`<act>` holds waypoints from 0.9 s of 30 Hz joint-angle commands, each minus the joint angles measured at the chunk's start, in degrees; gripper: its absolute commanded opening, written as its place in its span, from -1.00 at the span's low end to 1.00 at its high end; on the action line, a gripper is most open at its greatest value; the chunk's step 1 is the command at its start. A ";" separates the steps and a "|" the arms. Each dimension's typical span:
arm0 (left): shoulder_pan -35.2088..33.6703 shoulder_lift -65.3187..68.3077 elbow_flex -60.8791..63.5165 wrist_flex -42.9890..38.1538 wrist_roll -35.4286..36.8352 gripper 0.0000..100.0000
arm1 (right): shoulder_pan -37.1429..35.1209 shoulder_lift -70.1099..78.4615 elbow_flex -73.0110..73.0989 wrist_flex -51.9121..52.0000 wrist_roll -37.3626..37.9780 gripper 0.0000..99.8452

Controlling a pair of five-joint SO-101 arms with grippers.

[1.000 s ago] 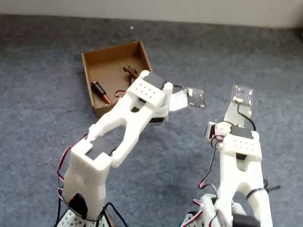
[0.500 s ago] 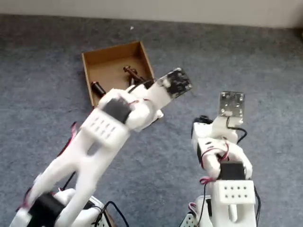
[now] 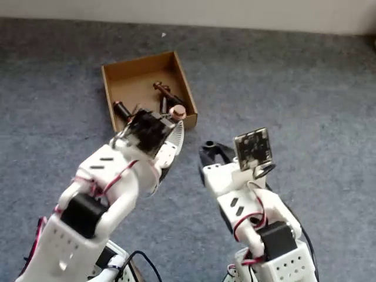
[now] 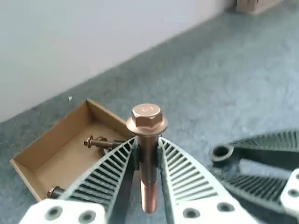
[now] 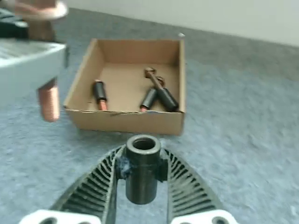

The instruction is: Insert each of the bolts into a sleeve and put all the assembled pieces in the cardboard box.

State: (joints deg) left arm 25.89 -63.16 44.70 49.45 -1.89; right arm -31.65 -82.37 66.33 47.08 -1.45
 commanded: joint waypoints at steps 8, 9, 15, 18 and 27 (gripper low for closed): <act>-0.40 -18.86 2.59 -2.29 11.96 -0.99 | -14.99 -4.97 -0.66 -0.75 4.48 -0.99; -0.40 -19.82 2.59 -2.29 12.84 -0.99 | -15.96 -5.14 -0.66 -1.27 5.27 -0.99; -0.40 -22.29 3.30 -2.11 16.70 -0.99 | -16.84 -5.49 -0.57 -8.57 8.09 -0.99; -0.31 -23.16 5.05 -2.29 17.76 -0.99 | -16.84 -5.49 -0.57 -11.30 9.67 -0.99; 3.56 -30.73 10.24 -2.55 17.32 -0.99 | -16.84 -5.41 0.31 -12.44 9.93 -0.99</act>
State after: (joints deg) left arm 26.68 -91.03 54.20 48.75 14.90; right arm -47.82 -87.30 66.68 36.35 7.87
